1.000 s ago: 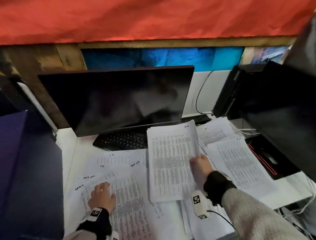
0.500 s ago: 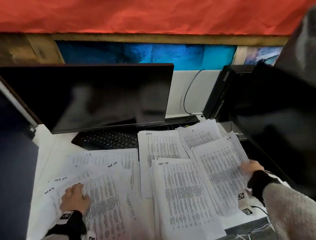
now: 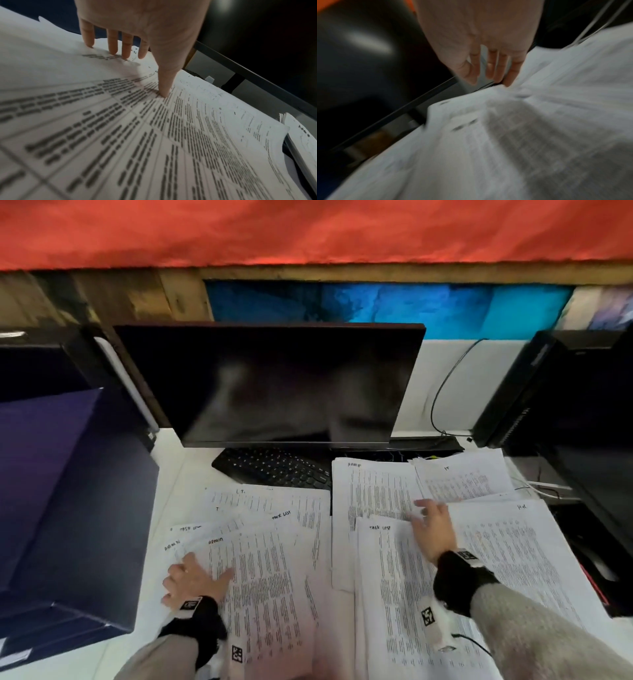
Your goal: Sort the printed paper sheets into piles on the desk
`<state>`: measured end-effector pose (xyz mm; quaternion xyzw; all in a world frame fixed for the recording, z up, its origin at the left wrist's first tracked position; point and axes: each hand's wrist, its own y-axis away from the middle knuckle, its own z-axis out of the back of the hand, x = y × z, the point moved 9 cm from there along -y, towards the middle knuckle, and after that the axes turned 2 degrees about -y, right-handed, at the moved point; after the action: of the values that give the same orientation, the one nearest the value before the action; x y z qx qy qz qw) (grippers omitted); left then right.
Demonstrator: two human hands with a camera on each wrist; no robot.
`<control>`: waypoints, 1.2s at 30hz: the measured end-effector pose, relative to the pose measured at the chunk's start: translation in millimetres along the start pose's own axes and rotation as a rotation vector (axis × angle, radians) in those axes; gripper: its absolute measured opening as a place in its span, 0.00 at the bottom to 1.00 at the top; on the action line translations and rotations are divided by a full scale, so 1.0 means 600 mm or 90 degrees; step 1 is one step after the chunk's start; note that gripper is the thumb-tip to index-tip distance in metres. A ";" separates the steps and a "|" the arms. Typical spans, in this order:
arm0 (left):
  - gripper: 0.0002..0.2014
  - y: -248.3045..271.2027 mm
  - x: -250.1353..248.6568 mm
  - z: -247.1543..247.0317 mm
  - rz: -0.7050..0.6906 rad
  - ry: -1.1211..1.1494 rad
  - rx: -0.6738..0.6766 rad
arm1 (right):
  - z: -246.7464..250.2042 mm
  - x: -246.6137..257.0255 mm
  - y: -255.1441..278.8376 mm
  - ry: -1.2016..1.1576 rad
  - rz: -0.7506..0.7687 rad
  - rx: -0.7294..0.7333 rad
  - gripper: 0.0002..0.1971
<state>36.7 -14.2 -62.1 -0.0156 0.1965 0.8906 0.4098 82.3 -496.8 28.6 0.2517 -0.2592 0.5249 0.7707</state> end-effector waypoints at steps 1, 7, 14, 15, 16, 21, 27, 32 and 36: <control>0.47 -0.004 0.008 0.002 0.013 0.002 0.002 | -0.048 0.045 0.021 -0.037 0.054 0.047 0.11; 0.54 -0.031 0.042 0.014 0.035 -0.009 0.035 | -0.320 0.134 0.151 -0.086 -0.019 0.440 0.13; 0.44 -0.048 0.033 0.014 -0.050 0.095 0.079 | -0.370 0.134 0.176 -0.071 -0.117 0.377 0.24; 0.43 -0.050 0.031 0.011 -0.051 0.170 0.094 | -0.370 0.139 0.179 -0.052 -0.101 0.365 0.23; 0.41 -0.051 0.028 0.008 -0.053 0.255 0.114 | -0.368 0.144 0.181 -0.037 -0.088 0.348 0.21; 0.23 -0.043 0.010 -0.006 -0.107 0.365 0.208 | -0.356 0.146 0.171 -0.028 -0.072 0.254 0.05; 0.18 -0.071 0.064 0.039 -0.084 0.133 0.047 | -0.330 0.117 0.143 0.047 -0.081 0.241 0.13; 0.34 -0.081 0.082 0.045 -0.006 0.234 0.042 | -0.328 0.095 0.134 0.071 -0.096 0.244 0.12; 0.38 -0.085 0.079 0.056 0.019 0.267 0.046 | -0.336 0.102 0.150 0.042 -0.098 0.236 0.11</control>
<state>46.9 62.3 -57.2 -0.1828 0.3094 0.8662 0.3473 44.5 -293.2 -69.0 0.3908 -0.1128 0.5110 0.7572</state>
